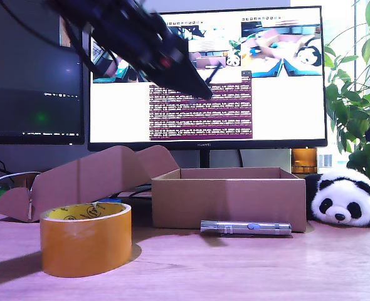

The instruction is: Pick up the USB drive and place it inside the cardboard box

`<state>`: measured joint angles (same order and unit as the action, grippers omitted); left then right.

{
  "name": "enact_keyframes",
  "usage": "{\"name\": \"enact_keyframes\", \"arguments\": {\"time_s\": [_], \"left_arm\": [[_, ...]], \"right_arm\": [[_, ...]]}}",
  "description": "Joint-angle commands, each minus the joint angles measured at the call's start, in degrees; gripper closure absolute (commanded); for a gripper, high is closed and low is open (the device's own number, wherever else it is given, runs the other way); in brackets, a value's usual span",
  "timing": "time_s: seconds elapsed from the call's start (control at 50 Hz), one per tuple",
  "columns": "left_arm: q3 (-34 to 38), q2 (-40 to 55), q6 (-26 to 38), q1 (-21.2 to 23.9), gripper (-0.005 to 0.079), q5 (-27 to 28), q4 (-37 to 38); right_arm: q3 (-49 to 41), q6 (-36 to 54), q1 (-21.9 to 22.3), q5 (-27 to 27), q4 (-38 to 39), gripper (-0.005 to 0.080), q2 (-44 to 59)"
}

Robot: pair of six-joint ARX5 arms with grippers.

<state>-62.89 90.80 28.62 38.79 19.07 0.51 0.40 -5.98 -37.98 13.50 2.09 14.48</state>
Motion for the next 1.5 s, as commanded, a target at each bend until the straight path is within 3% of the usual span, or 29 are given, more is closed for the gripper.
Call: {"name": "enact_keyframes", "arguments": {"time_s": [0.0, 0.24, 0.5, 1.2, 1.48], "left_arm": [[-0.3, 1.7, -0.8, -0.2, 0.0651, 0.2, -2.6], [-0.6, 6.1, -4.6, -0.2, 0.0651, 1.3, -9.6], [-4.9, 10.3, -7.9, -0.2, 0.0651, 1.6, -8.9], [-27.0, 25.0, -13.4, -0.1, 0.0651, 3.3, 13.2], [-30.1, 29.7, -15.9, 0.0, 0.0651, 3.9, 18.2]], "right_arm": [[0.0, 0.2, -0.2, 0.2, -0.4, 0.0765, 0.3], [0.0, 0.4, -0.2, 0.6, -4.2, 0.0765, 0.3], [0.0, 0.4, -0.2, 0.6, -4.7, 0.0765, 0.3], [0.0, 0.4, -0.2, 0.6, -4.9, 0.0765, 0.3], [0.0, 0.4, -0.2, 0.6, -4.9, 0.0765, 0.3]]}}
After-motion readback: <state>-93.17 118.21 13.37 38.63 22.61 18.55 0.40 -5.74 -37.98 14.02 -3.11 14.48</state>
